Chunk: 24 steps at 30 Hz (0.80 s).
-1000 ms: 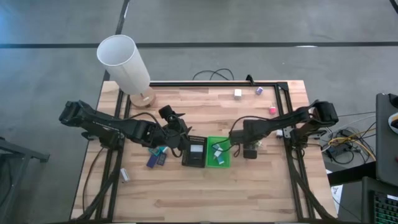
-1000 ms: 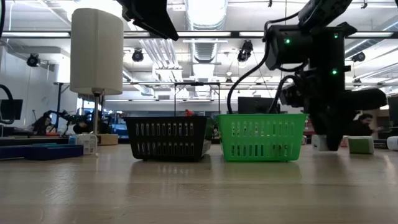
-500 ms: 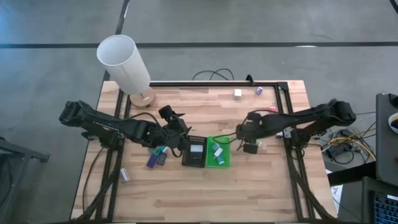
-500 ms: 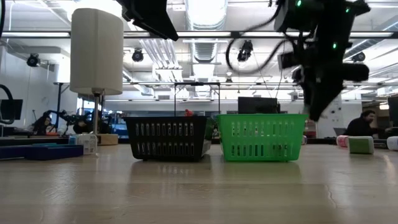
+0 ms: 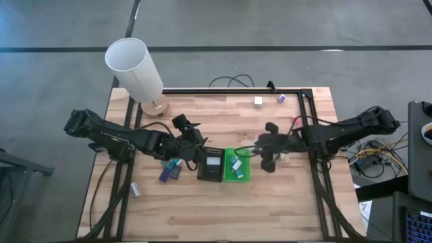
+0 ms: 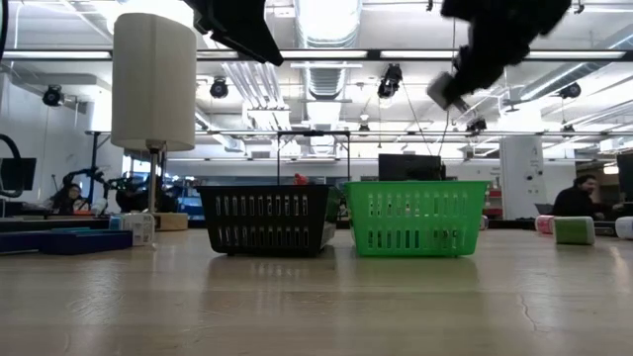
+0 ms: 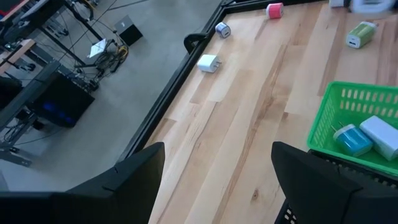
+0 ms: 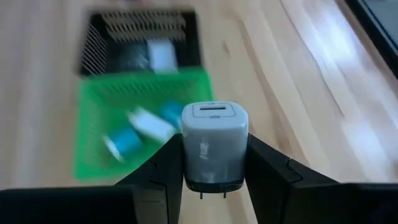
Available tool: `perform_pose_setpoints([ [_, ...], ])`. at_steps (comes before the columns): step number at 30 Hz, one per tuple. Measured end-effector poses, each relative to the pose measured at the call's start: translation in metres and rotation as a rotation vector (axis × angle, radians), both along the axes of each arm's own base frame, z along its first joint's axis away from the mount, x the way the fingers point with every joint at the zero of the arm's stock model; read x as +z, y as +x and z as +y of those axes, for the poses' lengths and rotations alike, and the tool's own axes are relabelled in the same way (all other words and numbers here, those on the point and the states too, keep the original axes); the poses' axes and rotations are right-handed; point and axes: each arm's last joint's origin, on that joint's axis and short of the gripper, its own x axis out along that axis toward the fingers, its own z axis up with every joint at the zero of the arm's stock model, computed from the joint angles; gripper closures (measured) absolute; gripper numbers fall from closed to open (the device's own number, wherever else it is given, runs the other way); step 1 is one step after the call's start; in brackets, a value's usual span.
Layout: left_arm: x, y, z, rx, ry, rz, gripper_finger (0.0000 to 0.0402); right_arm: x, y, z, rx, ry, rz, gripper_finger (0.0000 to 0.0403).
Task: Pick & Place Office items
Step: Put the left white black charger adapter into the green basket
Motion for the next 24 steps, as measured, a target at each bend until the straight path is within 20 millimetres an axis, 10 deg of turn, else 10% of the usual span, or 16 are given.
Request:
perform_pose_setpoints([
  [24,-0.001,0.000,0.000,0.003,-0.007,0.002,0.0099,-0.042,0.057,0.029,-0.044,0.161,0.064,0.0280],
])
